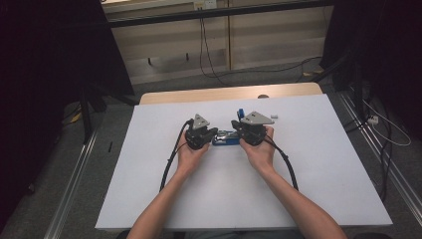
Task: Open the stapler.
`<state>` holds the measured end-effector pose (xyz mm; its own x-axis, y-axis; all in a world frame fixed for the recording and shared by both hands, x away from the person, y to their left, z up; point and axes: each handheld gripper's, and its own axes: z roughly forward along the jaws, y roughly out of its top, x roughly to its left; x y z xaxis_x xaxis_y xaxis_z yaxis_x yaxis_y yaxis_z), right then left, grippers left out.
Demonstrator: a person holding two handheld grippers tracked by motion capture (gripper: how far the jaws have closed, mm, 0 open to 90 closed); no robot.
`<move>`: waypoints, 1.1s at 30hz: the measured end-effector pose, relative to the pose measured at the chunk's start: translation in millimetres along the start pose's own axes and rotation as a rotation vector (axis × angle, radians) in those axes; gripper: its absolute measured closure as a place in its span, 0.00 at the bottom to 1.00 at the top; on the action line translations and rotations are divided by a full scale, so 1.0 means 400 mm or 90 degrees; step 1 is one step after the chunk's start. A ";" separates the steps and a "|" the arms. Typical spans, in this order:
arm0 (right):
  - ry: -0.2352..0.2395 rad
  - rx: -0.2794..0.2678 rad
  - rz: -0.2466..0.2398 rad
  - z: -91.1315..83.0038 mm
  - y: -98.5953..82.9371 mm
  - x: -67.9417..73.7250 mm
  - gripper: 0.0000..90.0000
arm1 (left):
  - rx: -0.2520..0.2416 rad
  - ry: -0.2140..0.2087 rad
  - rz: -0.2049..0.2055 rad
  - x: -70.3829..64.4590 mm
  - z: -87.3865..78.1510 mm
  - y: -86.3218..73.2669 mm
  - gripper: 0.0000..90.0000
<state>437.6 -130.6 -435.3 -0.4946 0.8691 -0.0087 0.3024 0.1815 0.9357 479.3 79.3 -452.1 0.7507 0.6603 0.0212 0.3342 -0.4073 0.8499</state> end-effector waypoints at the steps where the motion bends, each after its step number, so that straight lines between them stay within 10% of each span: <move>1: -0.002 0.000 0.000 -0.001 0.000 0.000 1.00 | -0.001 0.001 0.000 -0.001 0.000 0.000 1.00; 33: -0.025 -0.008 0.023 -0.035 -0.008 -0.043 1.00 | -0.011 -0.007 0.005 0.002 0.000 -0.006 1.00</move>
<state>433.6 -152.7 -433.3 -0.4507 0.8926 0.0116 0.3098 0.1442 0.9398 479.1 81.1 -454.1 0.7593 0.6504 0.0223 0.3190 -0.4018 0.8584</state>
